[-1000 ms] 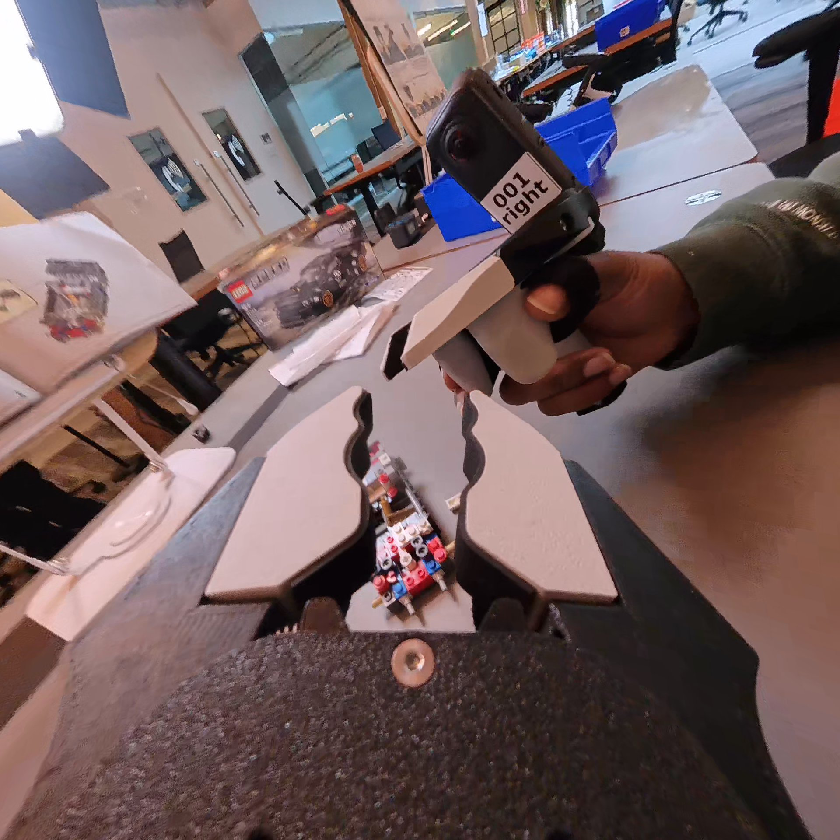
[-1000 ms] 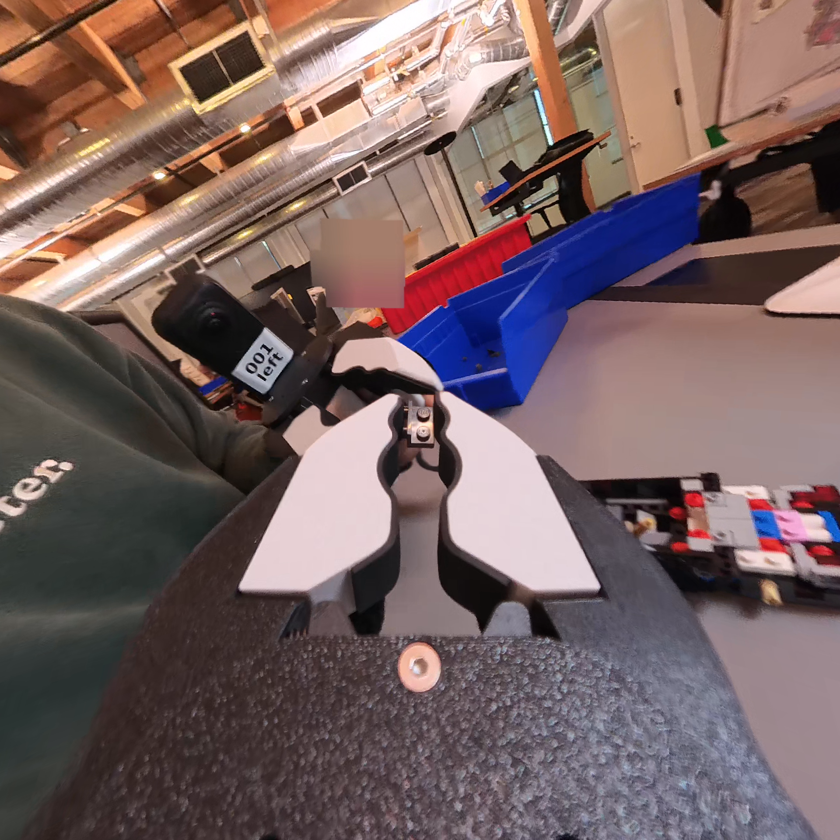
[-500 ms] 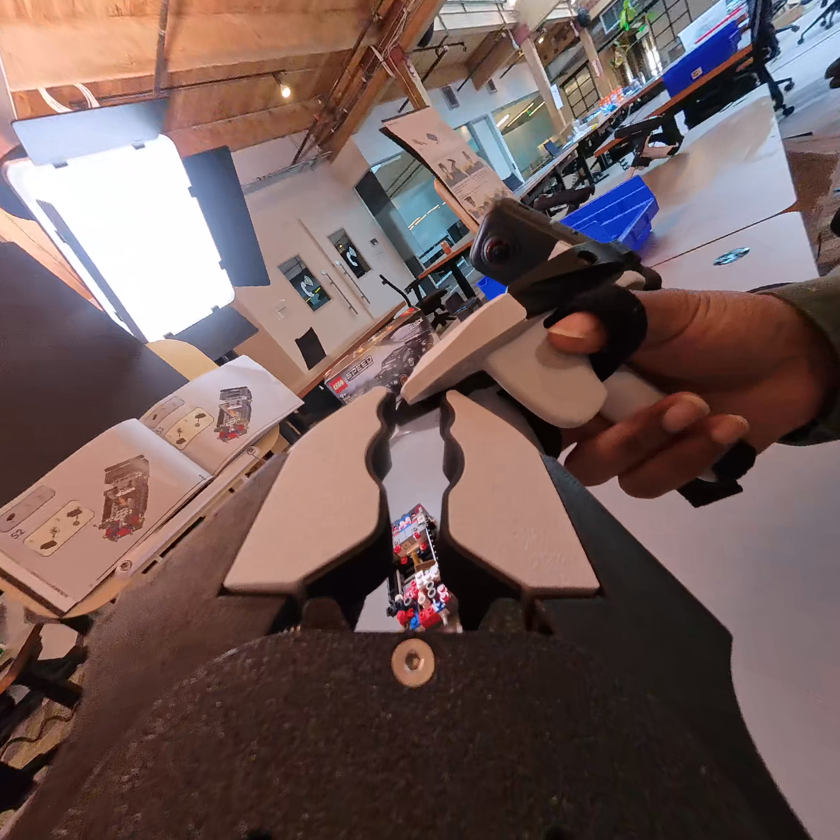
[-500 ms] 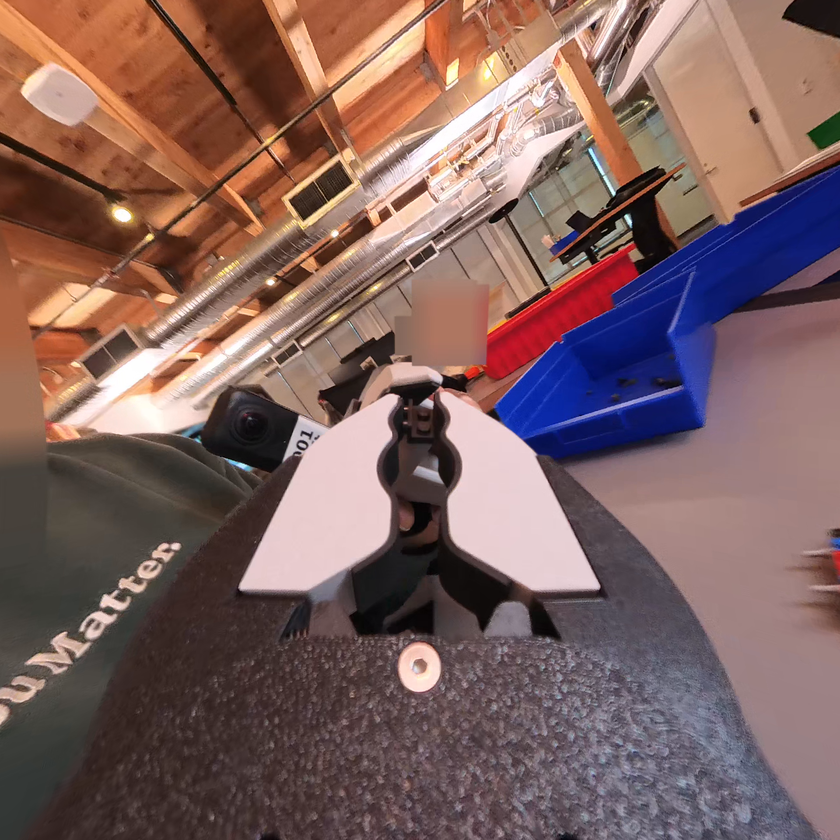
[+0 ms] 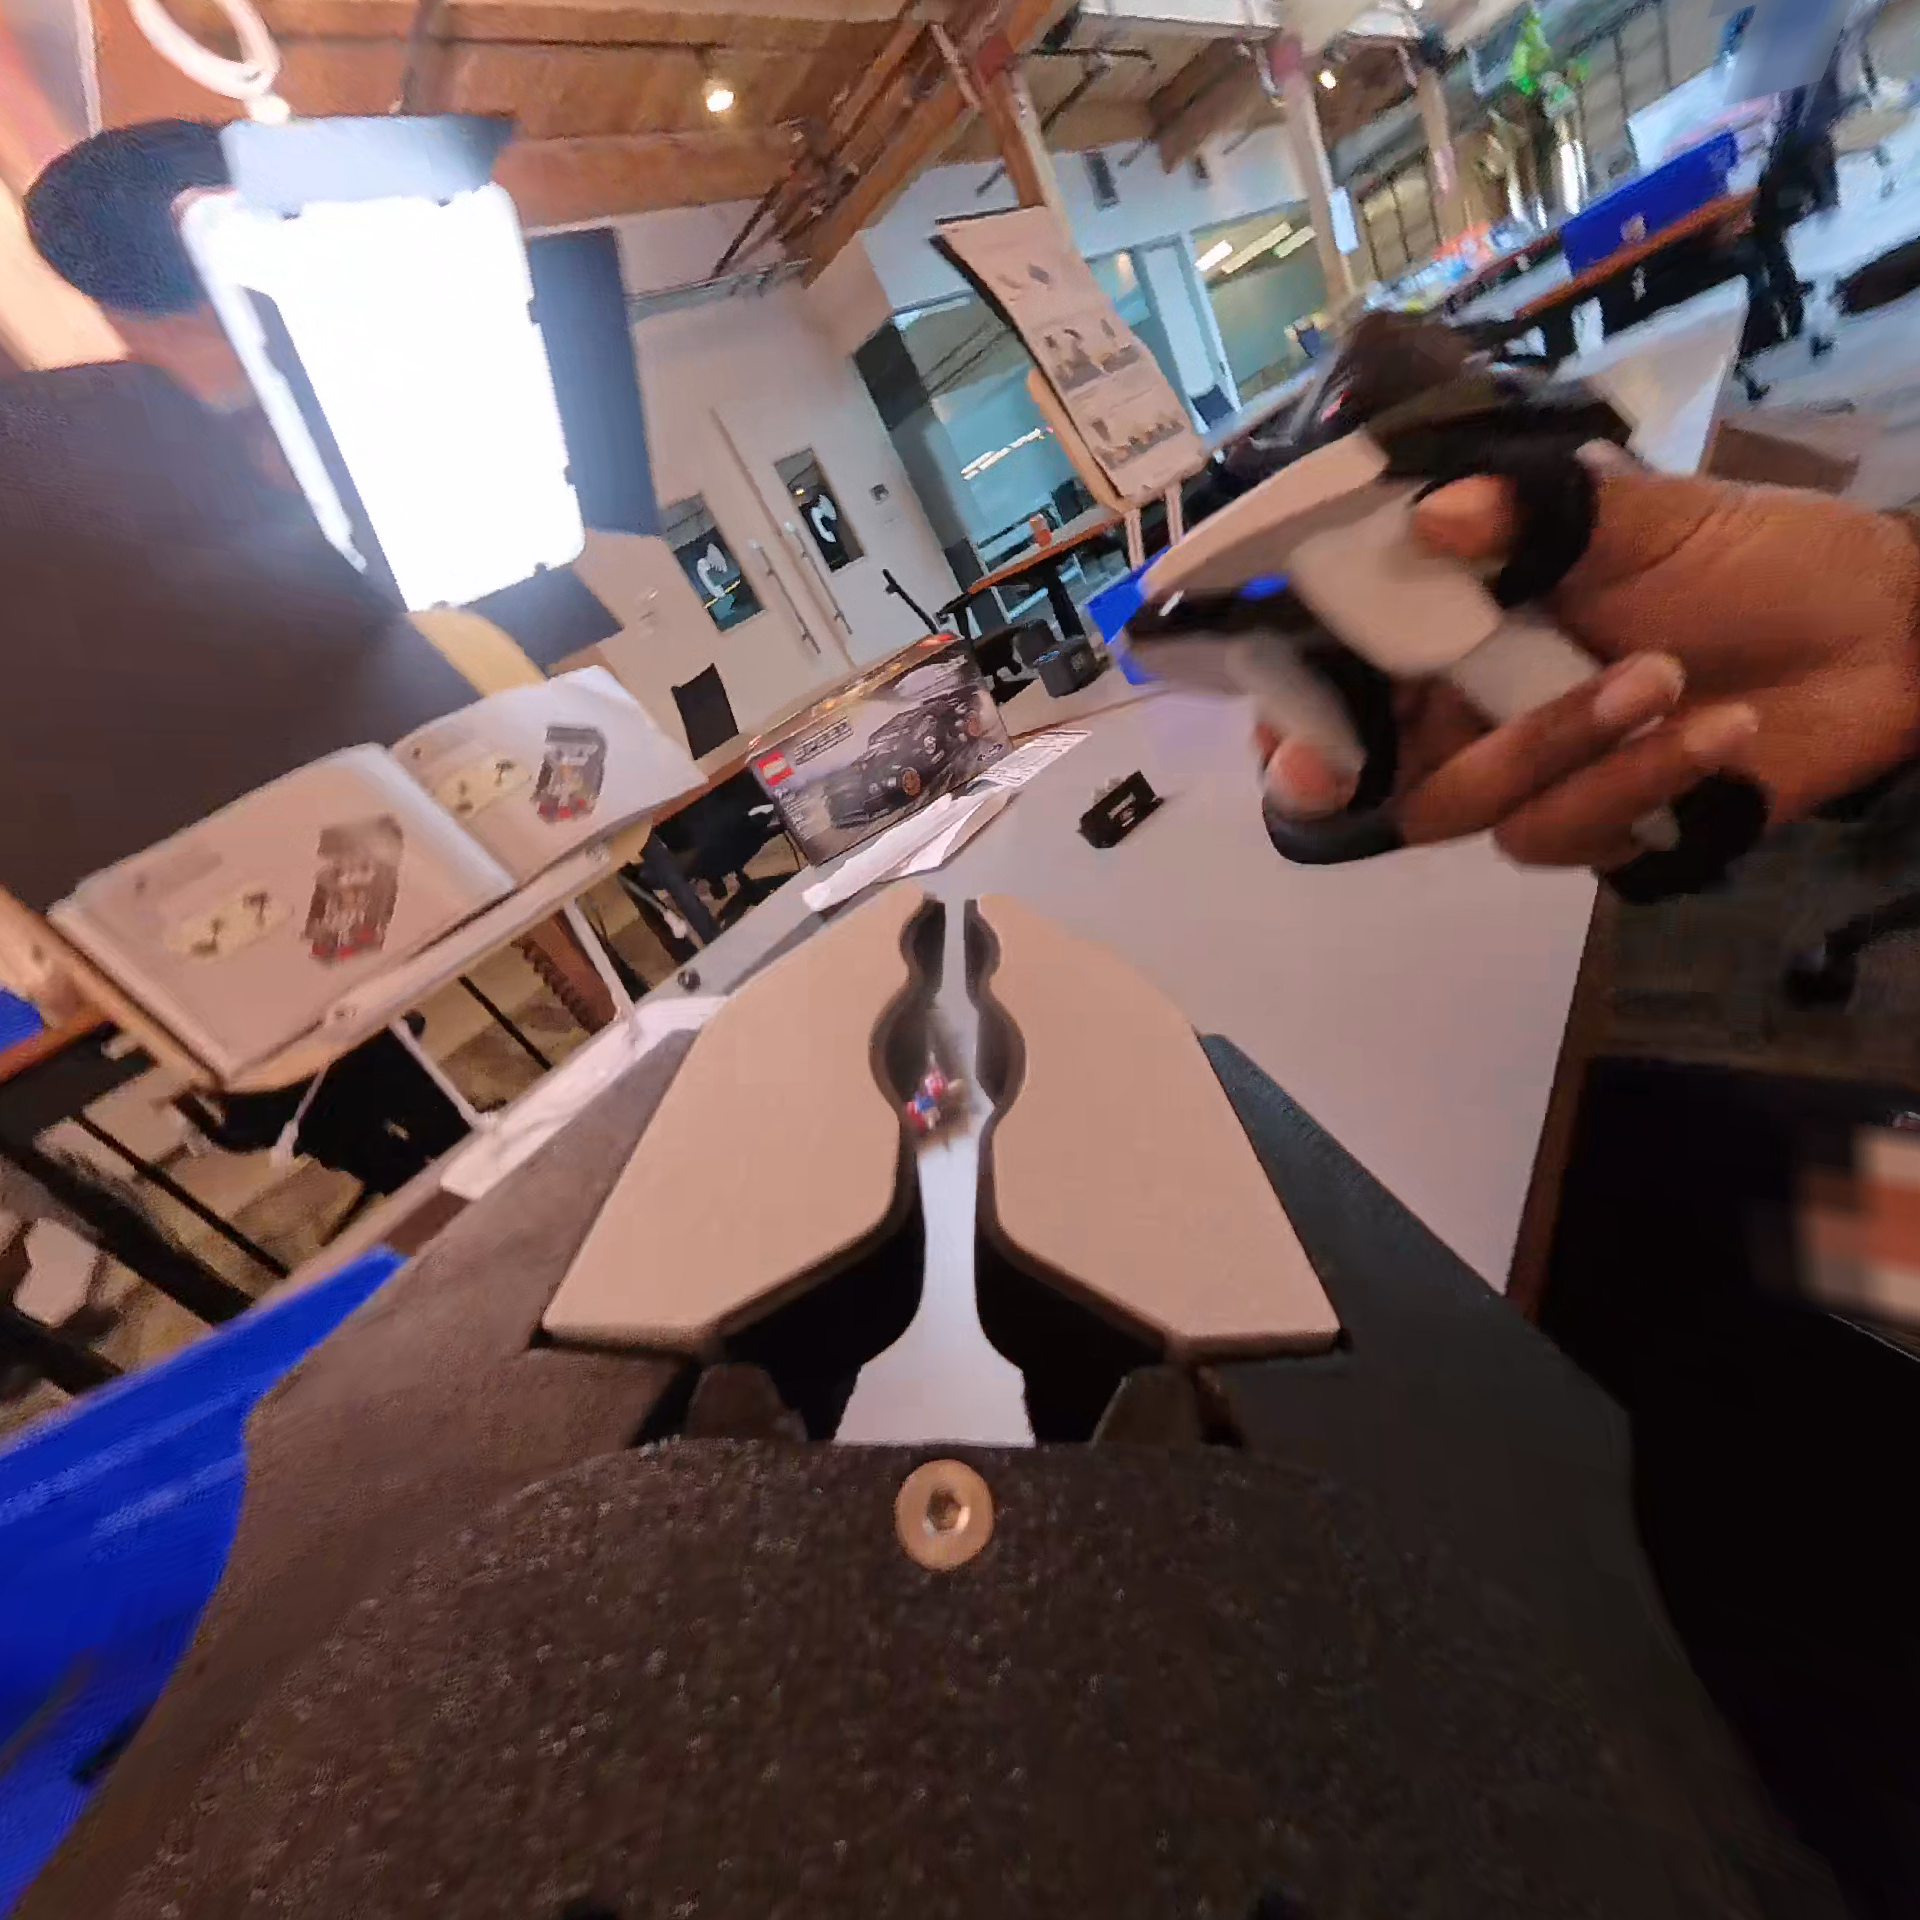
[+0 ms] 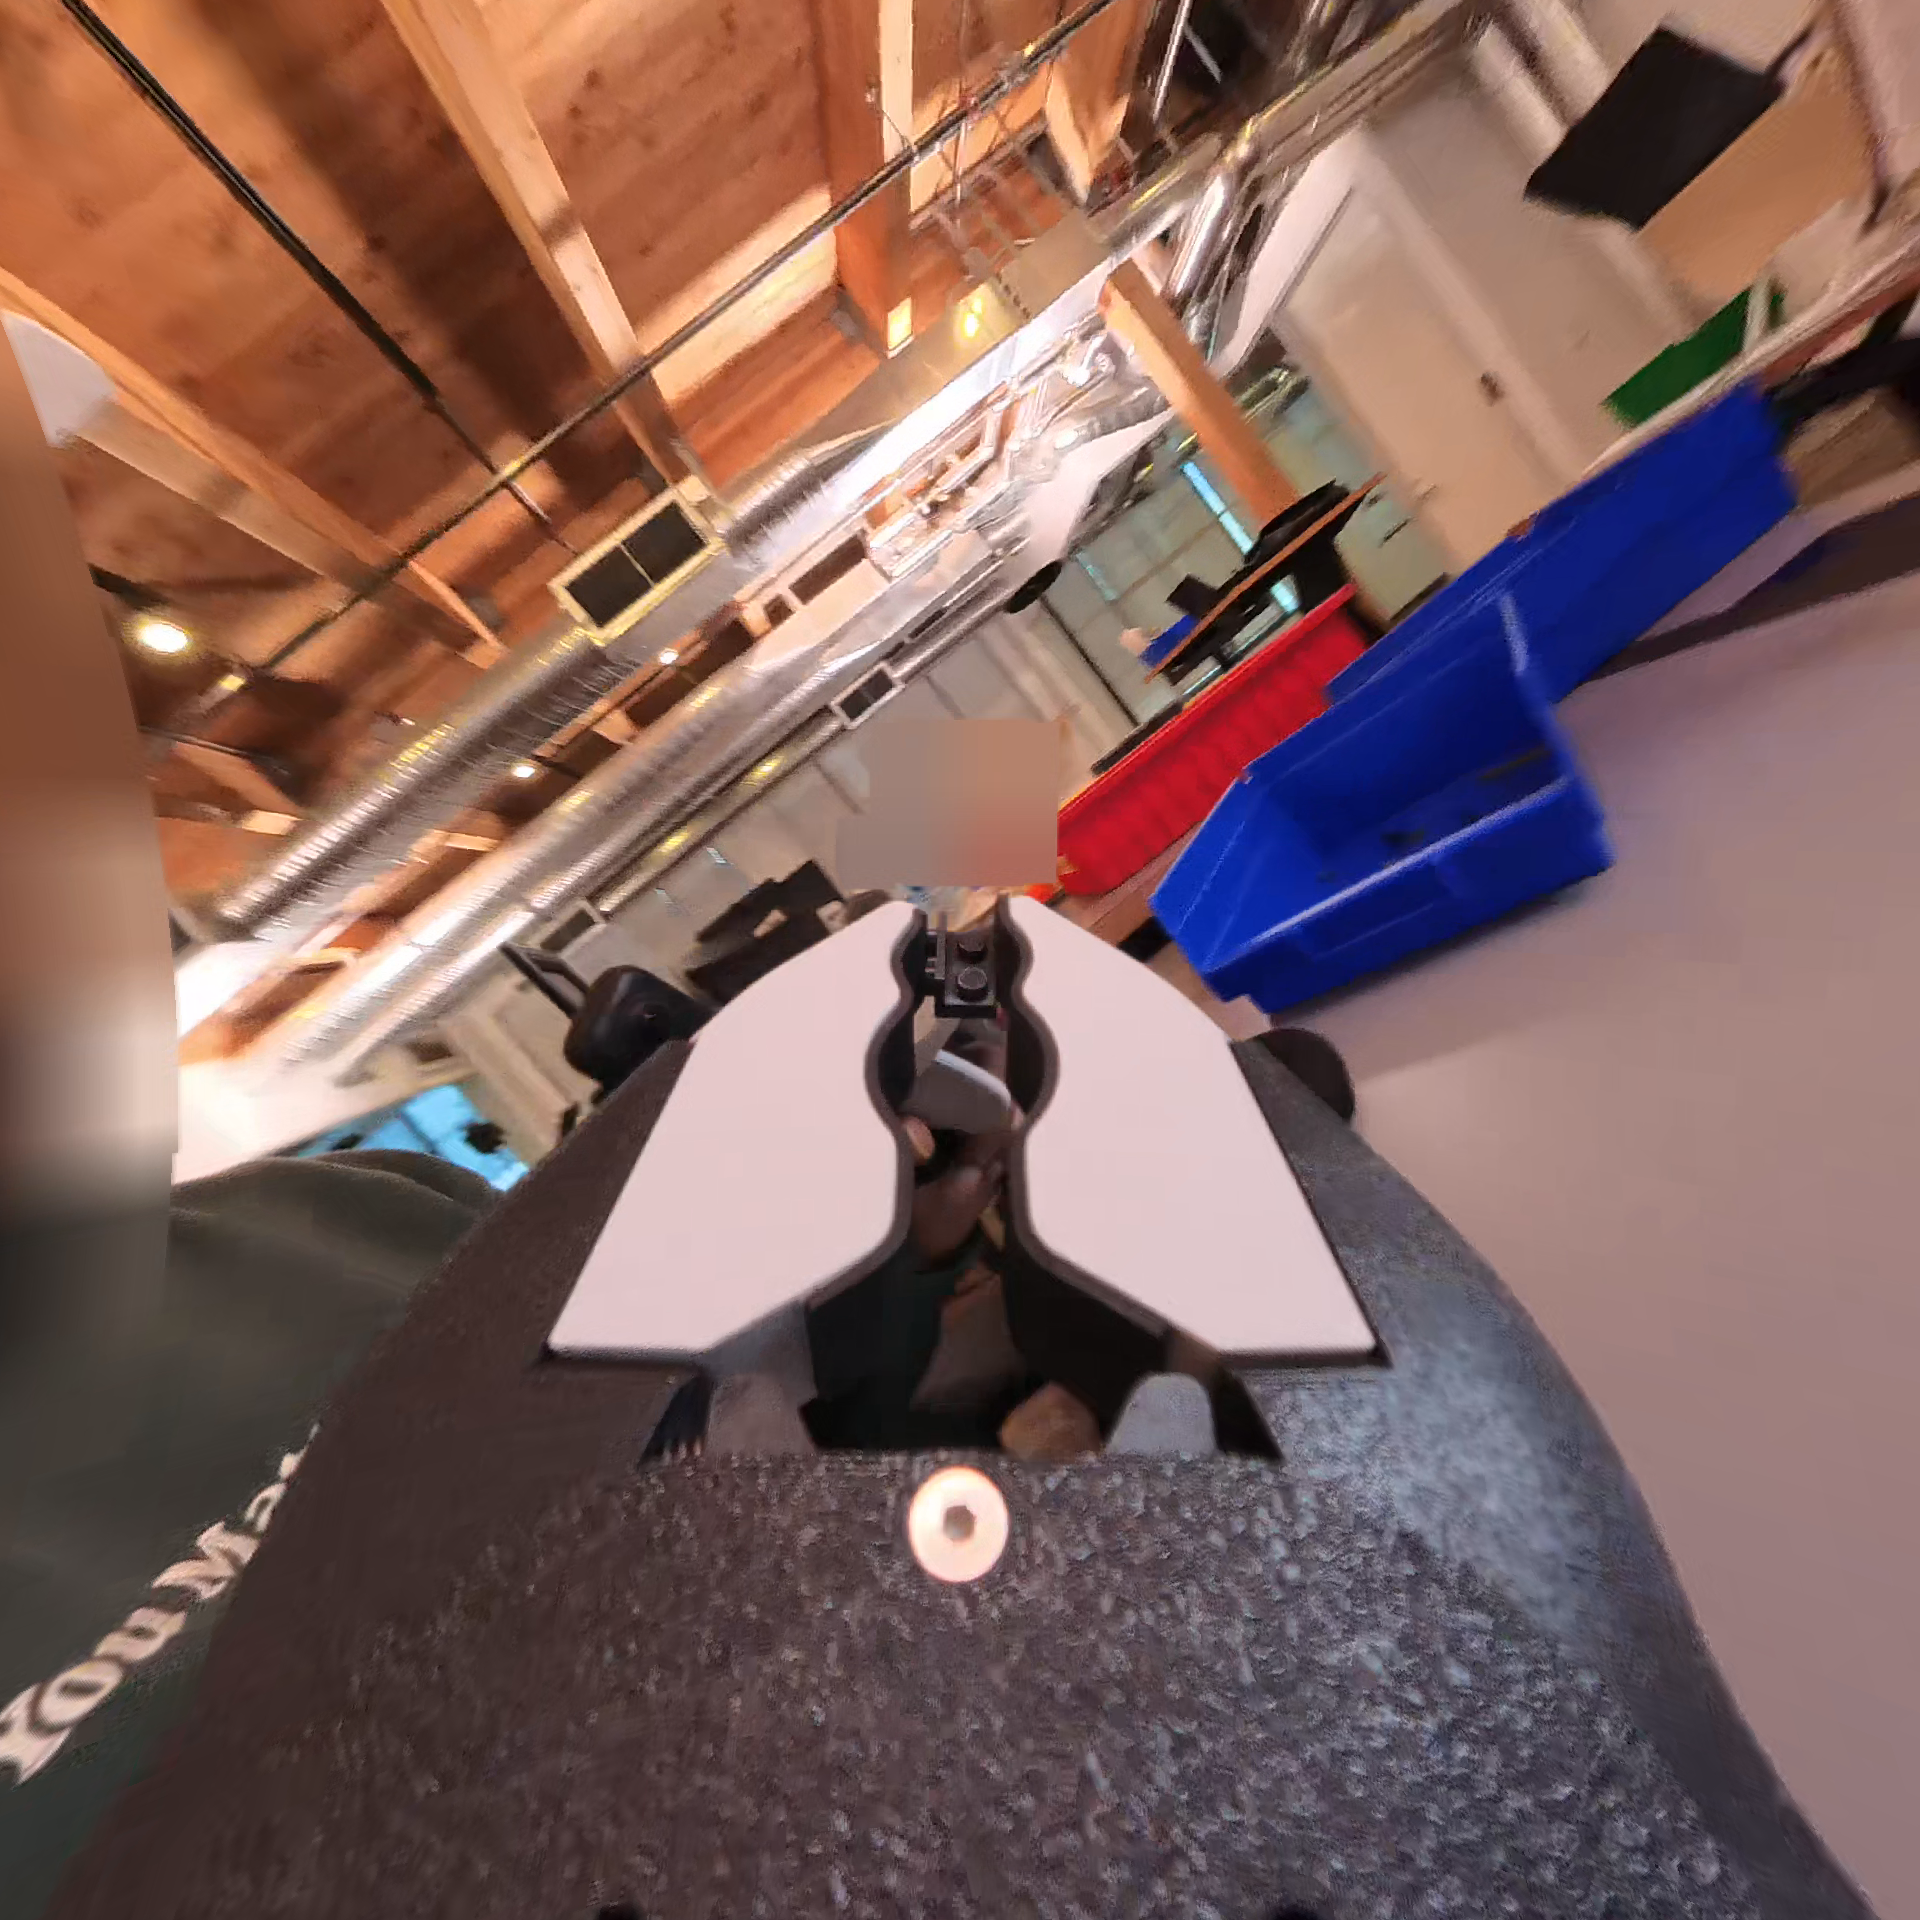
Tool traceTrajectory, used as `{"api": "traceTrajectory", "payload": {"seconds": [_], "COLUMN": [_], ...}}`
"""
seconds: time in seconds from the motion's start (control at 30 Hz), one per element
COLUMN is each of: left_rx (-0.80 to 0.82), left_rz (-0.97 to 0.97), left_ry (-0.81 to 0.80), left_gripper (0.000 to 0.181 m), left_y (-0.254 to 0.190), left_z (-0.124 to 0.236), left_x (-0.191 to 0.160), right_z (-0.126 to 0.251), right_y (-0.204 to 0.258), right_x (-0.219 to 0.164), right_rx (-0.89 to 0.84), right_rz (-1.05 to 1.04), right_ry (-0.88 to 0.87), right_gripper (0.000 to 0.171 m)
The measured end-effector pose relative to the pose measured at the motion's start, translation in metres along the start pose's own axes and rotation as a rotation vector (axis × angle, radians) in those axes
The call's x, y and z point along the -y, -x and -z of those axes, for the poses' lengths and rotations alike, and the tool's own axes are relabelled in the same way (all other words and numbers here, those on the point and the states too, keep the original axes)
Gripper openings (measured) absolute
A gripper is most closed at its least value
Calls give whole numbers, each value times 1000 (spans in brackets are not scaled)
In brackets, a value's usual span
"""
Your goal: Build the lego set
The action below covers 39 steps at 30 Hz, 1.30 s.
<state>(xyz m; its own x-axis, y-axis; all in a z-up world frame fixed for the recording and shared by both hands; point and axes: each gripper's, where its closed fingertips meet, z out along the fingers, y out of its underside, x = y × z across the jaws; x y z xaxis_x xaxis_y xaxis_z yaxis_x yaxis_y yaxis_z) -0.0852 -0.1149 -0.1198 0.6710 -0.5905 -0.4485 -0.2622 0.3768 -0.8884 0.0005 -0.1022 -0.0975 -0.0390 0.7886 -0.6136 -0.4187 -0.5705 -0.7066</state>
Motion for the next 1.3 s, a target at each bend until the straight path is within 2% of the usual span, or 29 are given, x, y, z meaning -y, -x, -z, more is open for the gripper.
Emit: {"api": "traceTrajectory", "payload": {"seconds": [0.13,0.2,0.3,0.47,0.67,0.73,0.83,0.93,1.0,1.07,1.3], "left_rx": [13,-20,-55,-184,-393,-498,-705,-901,-982,-1047,-941], "left_rz": [269,383,444,464,591,731,1078,1407,1493,1488,1497], "left_ry": [15,22,17,35,18,9,-14,-1,-6,19,69], "left_gripper": [4,8,9,8,11,20,39,40,27,17,16], "left_y": [19,24,25,-7,-47,-55,-57,-57,-60,-68,-57], "left_z": [21,18,8,-15,-46,-55,-63,-64,-60,-54,-57], "left_x": [-32,-43,-49,-53,-41,-34,-24,-22,-21,-21,-26], "right_z": [35,46,53,47,26,17,2,-9,-15,-18,-27], "right_y": [15,15,9,-23,-47,-51,-51,-50,-51,-55,-60], "right_x": [21,23,15,-12,-34,-42,-52,-62,-68,-72,-69], "right_rx": [-88,-98,-94,-223,-272,-254,-198,-125,-84,-57,-85], "right_rz": [154,193,325,678,1052,1153,1276,1330,1337,1340,1271], "right_ry": [28,47,86,225,412,476,559,624,655,682,675], "right_gripper": [12,12,12,12,12,12,12,12,12,12,13]}}
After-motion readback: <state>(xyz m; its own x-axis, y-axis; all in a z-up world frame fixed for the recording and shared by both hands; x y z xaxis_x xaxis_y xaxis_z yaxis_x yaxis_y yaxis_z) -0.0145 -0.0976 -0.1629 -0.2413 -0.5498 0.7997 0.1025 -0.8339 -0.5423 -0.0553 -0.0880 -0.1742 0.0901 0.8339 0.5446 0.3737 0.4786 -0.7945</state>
